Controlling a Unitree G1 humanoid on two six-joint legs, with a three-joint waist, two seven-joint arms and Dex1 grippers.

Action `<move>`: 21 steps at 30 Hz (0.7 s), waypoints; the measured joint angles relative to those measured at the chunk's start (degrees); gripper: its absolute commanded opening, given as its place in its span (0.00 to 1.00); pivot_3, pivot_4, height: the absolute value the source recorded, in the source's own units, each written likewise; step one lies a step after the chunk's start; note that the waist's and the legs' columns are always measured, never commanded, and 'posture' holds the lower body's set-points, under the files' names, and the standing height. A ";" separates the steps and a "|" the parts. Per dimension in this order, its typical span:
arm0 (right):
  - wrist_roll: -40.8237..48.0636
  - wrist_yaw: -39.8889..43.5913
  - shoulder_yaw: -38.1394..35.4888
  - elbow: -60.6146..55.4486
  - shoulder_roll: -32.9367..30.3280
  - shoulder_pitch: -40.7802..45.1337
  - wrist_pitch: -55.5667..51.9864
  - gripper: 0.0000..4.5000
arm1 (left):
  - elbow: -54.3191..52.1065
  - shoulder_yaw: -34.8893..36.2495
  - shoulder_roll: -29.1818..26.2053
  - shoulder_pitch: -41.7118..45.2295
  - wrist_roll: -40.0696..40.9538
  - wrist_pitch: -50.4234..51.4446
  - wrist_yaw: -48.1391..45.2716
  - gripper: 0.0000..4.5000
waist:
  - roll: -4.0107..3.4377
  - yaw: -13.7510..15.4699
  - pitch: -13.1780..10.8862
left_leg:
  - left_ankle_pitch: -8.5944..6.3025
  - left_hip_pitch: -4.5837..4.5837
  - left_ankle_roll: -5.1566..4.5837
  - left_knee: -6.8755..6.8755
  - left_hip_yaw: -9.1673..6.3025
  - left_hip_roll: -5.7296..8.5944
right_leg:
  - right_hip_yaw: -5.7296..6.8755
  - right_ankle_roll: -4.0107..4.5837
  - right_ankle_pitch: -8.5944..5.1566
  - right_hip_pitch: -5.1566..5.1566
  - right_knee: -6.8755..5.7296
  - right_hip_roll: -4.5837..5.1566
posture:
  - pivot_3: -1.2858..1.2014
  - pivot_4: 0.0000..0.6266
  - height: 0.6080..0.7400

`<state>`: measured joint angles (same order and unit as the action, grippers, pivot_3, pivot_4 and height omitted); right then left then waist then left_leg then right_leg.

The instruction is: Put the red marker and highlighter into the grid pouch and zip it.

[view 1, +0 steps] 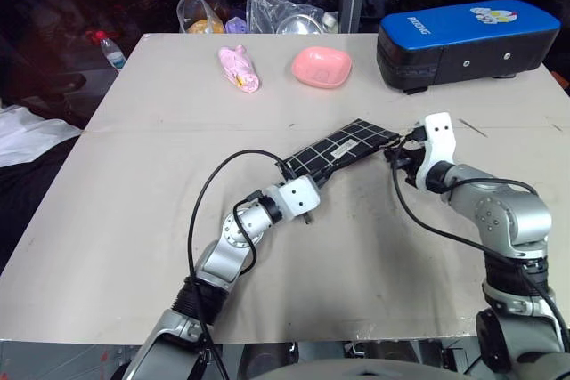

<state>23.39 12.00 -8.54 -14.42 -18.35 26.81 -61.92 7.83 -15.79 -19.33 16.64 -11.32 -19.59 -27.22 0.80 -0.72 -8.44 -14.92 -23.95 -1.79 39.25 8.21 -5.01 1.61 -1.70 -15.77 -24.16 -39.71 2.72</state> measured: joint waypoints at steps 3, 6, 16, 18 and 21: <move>-0.56 -1.02 -1.09 1.30 0.01 0.28 1.08 0.03 | 0.00 0.01 -0.43 0.01 0.11 -0.09 -0.10 0.00 | 0.00 -0.01 0.00 | 0.00 0.00 0.00 -0.02 0.00 0.00 | 0.00 0.00 0.00 -0.01 0.00 0.00 | 0.52 0.24 0.83; 0.75 4.26 0.16 -0.07 -3.81 -1.63 1.89 0.21 | -0.04 0.13 -1.21 -0.11 0.30 -0.42 -0.28 0.00 | 0.00 0.12 0.00 | -0.01 0.00 -0.01 -0.05 -0.01 0.00 | 0.01 -0.01 -0.01 0.00 0.05 0.00 | 0.52 0.24 0.83; -2.73 29.11 3.76 3.94 -19.11 -15.09 31.73 1.00 | -11.39 7.70 -7.48 -7.37 -0.63 1.51 1.68 0.80 | 0.07 -0.06 -0.05 | -0.14 -0.01 -0.23 -0.10 -0.01 -0.04 | -0.01 -0.01 -0.01 0.02 0.21 -0.01 | 0.52 0.24 0.83; -3.16 33.20 2.89 7.52 -20.03 -16.91 37.88 1.00 | -15.66 12.11 -7.76 -10.40 3.67 5.43 1.99 0.99 | 0.07 -0.10 -0.05 | -0.03 0.07 -0.05 -0.11 0.00 -0.09 | -0.01 -0.02 0.00 0.11 0.27 -0.04 | 0.52 0.24 0.83; -3.71 39.19 1.93 14.22 -20.29 -17.57 49.60 1.00 | -24.54 17.33 -8.89 -18.54 15.98 15.57 -1.99 1.00 | 0.06 -0.39 -0.06 | -0.03 0.17 -0.04 -0.12 0.01 -0.15 | -0.02 -0.02 -0.01 0.19 0.27 -0.04 | 0.52 0.24 0.83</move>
<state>19.68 51.18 -6.60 -0.19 -38.65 9.24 -12.31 -16.71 1.54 -28.22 -1.90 4.66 -4.02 -29.21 0.85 -1.11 -8.50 -14.95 -23.78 -1.83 39.13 8.22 -5.17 1.59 -1.73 -15.78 -23.97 -39.44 2.69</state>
